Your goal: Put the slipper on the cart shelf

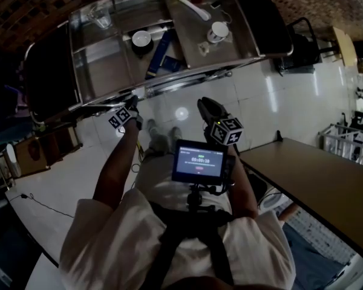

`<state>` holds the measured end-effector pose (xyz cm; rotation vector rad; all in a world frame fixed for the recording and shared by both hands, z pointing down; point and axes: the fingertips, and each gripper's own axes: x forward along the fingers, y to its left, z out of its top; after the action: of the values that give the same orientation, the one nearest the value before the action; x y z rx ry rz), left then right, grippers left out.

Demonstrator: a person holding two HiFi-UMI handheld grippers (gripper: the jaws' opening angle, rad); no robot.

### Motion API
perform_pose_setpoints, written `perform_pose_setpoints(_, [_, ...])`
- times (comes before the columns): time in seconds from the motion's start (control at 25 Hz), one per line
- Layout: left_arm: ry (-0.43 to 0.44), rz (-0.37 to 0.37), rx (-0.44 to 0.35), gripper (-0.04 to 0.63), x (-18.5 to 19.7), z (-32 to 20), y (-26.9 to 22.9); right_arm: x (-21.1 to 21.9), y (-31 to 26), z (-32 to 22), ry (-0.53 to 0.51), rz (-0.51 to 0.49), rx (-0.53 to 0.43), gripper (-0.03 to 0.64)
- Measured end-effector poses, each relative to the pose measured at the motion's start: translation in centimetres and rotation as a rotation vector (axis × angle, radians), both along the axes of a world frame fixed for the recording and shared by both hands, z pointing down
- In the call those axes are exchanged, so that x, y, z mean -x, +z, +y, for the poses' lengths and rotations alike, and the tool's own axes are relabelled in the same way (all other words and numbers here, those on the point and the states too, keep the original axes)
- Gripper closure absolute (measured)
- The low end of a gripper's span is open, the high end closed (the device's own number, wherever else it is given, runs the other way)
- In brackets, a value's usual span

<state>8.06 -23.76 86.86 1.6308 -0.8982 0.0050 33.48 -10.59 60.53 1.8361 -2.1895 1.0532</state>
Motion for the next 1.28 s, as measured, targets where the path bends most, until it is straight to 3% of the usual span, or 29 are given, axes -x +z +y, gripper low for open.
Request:
perform_pose_setpoints(0.24, [-0.006, -0.020, -0.015, 0.543, -0.3, -1.7, 0.7, 0.8, 0.6, -0.1, 0.005, 0.002, 0.018, 0.506])
perform_pose_setpoints(0.44, [-0.033, 0.028, -0.020, 0.538, -0.9, -3.2, 0.4, 1.1, 1.1, 0.0, 0.000, 0.010, 0.033, 0.506])
perform_pose_setpoints(0.48, [-0.042, 0.049, -0.012, 0.525, -1.0, -3.4, 0.3, 1.1, 1.1, 0.1, -0.006, 0.014, 0.035, 0.506])
perform_pose_setpoints(0.6, [-0.052, 0.089, 0.039, 0.373, -1.3, -3.1, 0.4, 1.1, 1.2, 0.0, -0.010, 0.013, 0.036, 0.506])
perform_pose_setpoints(0.72, [-0.056, 0.070, 0.048, 0.323, -0.6, -2.4, 0.5, 1.4, 1.4, -0.1, -0.012, 0.001, 0.034, 0.506])
perform_pose_setpoints(0.96, [-0.074, 0.054, 0.124, 0.321, 0.0, 0.9, 2.0, 2.0, 1.9, 0.0, -0.026, -0.024, 0.034, 0.506])
perform_pose_setpoints(1.12, [-0.013, 0.066, 0.220, 0.324, -2.1, 2.7, 3.4, 1.7, 1.9, 0.5, -0.027, -0.023, 0.042, 0.506])
perform_pose_setpoints(1.28, [0.013, 0.009, 0.240, 0.345, -3.4, 2.3, 4.4, 0.6, 2.1, 1.3, -0.019, -0.013, 0.062, 0.506])
